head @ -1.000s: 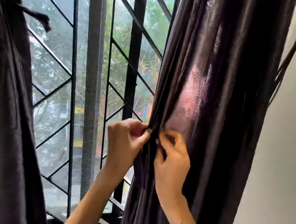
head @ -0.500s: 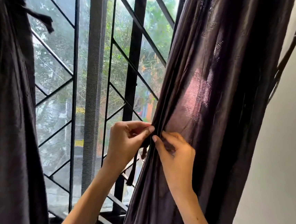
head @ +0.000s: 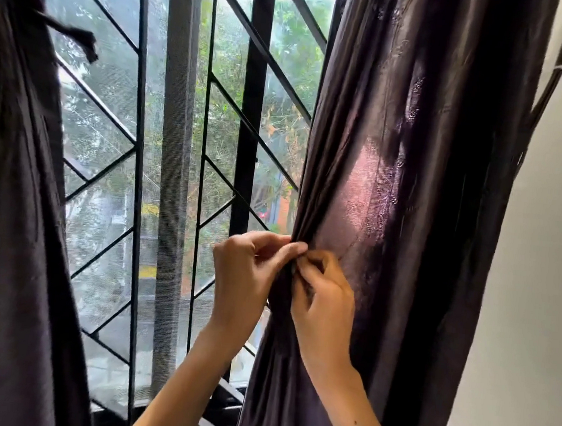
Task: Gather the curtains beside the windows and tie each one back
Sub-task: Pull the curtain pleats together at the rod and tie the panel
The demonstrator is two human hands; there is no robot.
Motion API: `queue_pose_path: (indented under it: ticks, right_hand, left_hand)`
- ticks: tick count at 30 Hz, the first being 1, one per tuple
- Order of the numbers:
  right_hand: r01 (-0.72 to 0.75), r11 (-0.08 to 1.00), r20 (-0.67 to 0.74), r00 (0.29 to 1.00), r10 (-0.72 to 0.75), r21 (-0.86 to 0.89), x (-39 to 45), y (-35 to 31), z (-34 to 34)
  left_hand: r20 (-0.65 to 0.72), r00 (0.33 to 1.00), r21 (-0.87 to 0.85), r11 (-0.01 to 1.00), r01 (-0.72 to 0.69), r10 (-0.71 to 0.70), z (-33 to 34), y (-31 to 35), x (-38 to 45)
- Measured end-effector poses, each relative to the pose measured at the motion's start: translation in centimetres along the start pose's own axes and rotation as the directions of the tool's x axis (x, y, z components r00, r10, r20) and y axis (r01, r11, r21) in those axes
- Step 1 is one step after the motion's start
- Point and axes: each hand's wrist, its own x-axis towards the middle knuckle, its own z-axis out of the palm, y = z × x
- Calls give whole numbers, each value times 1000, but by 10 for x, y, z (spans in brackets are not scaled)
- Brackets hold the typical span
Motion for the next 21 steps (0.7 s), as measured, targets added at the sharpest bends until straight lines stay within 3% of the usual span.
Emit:
queue_pose_path:
  ticks: [4,6,9,13,17,21]
  right_hand:
    - [-14,999,59,998,11,41,2,1,-2]
    - [-30,998,-6,1000,30,55,3,3,-7]
    - [-136,988,-211,966,150,79,6,7,-16]
    - [-236,944,-208,936,284,229,14,15,-17]
    - [-131,989,-300,942,148,75,13,19,-10]
    - [-90,995,-195,978,80,-41,9,13,-4]
  left_hand:
    - [-24,1000,66,998,17,-15,2,0,7]
    - [-35,999,105,994,39,-35,2,-4,10]
    - [-53,994,66,993,94,-91,1,-10,12]
    - [-15,993,20,993,120,-120,0,-10,12]
    - [55,986,-85,983,164,-159,2,-7,8]
    - [76,989,-145,980,133,-123,4,-3,4]
